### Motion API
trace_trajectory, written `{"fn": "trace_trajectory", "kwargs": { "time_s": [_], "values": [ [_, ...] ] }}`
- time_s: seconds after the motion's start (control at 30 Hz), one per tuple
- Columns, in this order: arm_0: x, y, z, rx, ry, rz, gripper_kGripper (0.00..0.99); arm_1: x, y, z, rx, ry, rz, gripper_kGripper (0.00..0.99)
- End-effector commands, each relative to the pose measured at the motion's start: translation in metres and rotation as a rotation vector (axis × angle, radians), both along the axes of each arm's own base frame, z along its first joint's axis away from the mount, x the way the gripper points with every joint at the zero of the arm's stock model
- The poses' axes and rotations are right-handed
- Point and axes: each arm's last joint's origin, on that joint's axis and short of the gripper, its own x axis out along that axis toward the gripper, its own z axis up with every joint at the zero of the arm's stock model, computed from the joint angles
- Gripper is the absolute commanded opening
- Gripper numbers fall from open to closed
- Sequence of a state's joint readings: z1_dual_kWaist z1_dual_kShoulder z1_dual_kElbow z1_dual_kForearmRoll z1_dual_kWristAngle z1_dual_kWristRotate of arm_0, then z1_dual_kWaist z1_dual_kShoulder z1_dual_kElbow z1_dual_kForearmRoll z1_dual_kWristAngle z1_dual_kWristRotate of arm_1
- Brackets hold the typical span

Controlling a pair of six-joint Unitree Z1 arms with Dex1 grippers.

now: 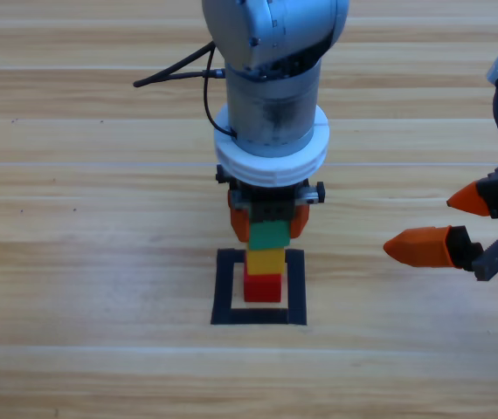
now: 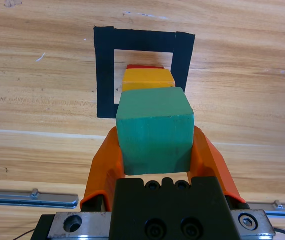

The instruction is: Stack the blocks in the rectangular block: red at the bottom, yellow in the middle, green on top

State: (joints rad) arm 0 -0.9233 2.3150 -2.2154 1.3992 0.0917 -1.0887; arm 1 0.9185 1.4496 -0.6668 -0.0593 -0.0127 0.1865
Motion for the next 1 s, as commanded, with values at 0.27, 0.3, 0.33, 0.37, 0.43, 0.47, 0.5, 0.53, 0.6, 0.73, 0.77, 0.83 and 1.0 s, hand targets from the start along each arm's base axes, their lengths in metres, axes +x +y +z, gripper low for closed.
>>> {"fn": "trace_trajectory", "kwargs": {
  "time_s": [0.27, 0.3, 0.33, 0.37, 0.43, 0.47, 0.5, 0.53, 0.6, 0.73, 0.77, 0.83, 1.0],
  "values": [
    [0.003, -0.004, -0.032, 0.082, 0.042, -0.019, 0.069, -0.004, -0.013, 0.001, 0.01, -0.014, -0.01, 0.99],
    [0.003, -0.004, -0.032, 0.083, 0.043, -0.021, 0.069, -0.004, -0.014, 0.001, 0.012, -0.014, -0.009, 0.99],
    [0.003, -0.003, -0.032, 0.083, 0.043, -0.019, 0.069, -0.004, -0.014, 0.001, 0.013, -0.013, -0.01, 0.99],
    [0.004, -0.003, -0.033, 0.085, 0.044, -0.019, 0.069, -0.004, -0.014, 0.001, 0.012, -0.014, -0.009, 0.99],
    [0.004, -0.003, -0.035, 0.089, 0.045, -0.021, 0.069, -0.004, -0.014, 0.001, 0.012, -0.014, -0.009, 0.99],
    [0.004, -0.003, -0.035, 0.09, 0.045, -0.022, 0.071, -0.004, -0.014, 0.001, 0.013, -0.013, -0.01, 0.99],
    [0.005, -0.004, -0.036, 0.091, 0.046, -0.022, 0.071, -0.004, -0.014, 0.001, 0.013, -0.013, -0.01, 0.99],
    [0.005, -0.004, -0.036, 0.09, 0.045, -0.022, 0.08, -0.004, -0.014, 0.001, 0.012, -0.014, -0.009, 0.99],
    [0.006, -0.005, -0.037, 0.086, 0.045, -0.024, 0.184, -0.004, -0.014, 0.001, 0.013, -0.013, -0.01, 0.99],
    [0.005, -0.006, -0.03, 0.069, 0.035, -0.028, 0.94, -0.004, -0.014, 0.001, 0.013, -0.013, -0.01, 0.99],
    [0.005, -0.005, -0.027, 0.064, 0.031, -0.027, 0.986, -0.004, -0.014, 0.001, 0.012, -0.014, -0.009, 0.99],
    [0.003, -0.003, -0.019, 0.052, 0.019, -0.025, 0.99, -0.004, -0.014, 0.001, 0.012, -0.014, -0.009, 0.99],
    [0.002, -0.002, -0.018, 0.055, 0.018, -0.028, 0.99, -0.004, -0.014, 0.002, 0.013, -0.015, -0.009, 0.99]
  ]
}}
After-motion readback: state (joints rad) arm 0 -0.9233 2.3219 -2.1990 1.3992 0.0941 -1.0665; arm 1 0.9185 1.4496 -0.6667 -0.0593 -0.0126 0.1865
